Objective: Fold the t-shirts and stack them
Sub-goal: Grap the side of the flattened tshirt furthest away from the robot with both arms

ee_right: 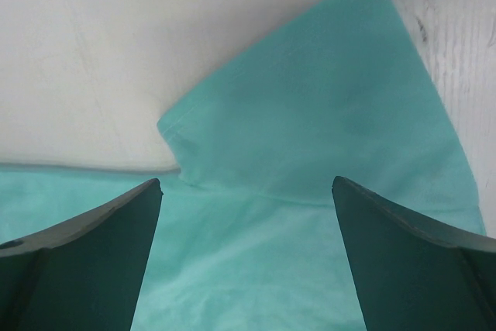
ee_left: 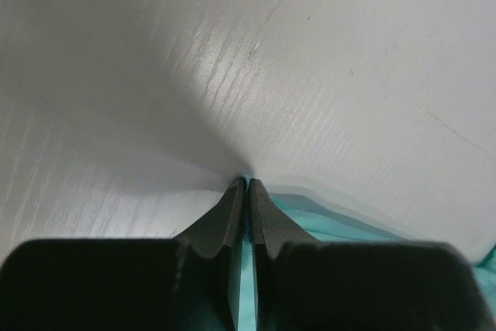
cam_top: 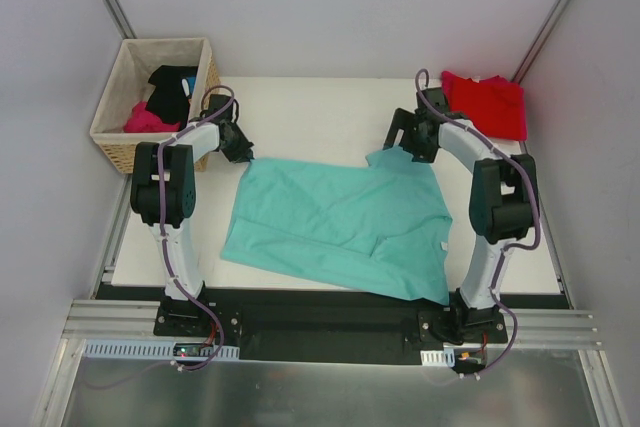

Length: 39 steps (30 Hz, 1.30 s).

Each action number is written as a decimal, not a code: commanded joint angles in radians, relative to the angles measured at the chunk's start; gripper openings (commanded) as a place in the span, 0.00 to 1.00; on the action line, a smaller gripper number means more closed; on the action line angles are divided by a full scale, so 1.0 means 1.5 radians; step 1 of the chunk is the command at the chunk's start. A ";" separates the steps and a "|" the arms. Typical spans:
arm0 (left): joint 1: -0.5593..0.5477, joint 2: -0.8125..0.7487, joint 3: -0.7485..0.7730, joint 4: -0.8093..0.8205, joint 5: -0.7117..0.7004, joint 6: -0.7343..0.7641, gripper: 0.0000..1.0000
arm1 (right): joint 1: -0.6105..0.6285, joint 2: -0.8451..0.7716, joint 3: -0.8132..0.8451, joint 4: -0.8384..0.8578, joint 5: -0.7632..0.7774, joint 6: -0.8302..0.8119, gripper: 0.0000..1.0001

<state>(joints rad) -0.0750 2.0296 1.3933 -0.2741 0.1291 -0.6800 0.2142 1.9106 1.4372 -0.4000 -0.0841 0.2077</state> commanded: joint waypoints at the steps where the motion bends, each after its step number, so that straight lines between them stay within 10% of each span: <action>1: 0.000 0.008 -0.006 -0.013 0.005 0.007 0.00 | -0.037 0.043 0.059 0.001 0.034 0.005 0.97; 24: 0.000 0.004 -0.020 0.001 0.016 0.001 0.00 | -0.111 0.210 0.233 -0.017 -0.006 0.016 0.99; 39: 0.000 0.011 -0.021 0.004 0.020 -0.008 0.00 | -0.119 0.191 0.177 -0.023 -0.025 0.045 0.69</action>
<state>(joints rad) -0.0750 2.0296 1.3785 -0.2440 0.1562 -0.6895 0.0380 2.2345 1.7519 -0.3943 -0.1104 0.2512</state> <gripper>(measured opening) 0.011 0.716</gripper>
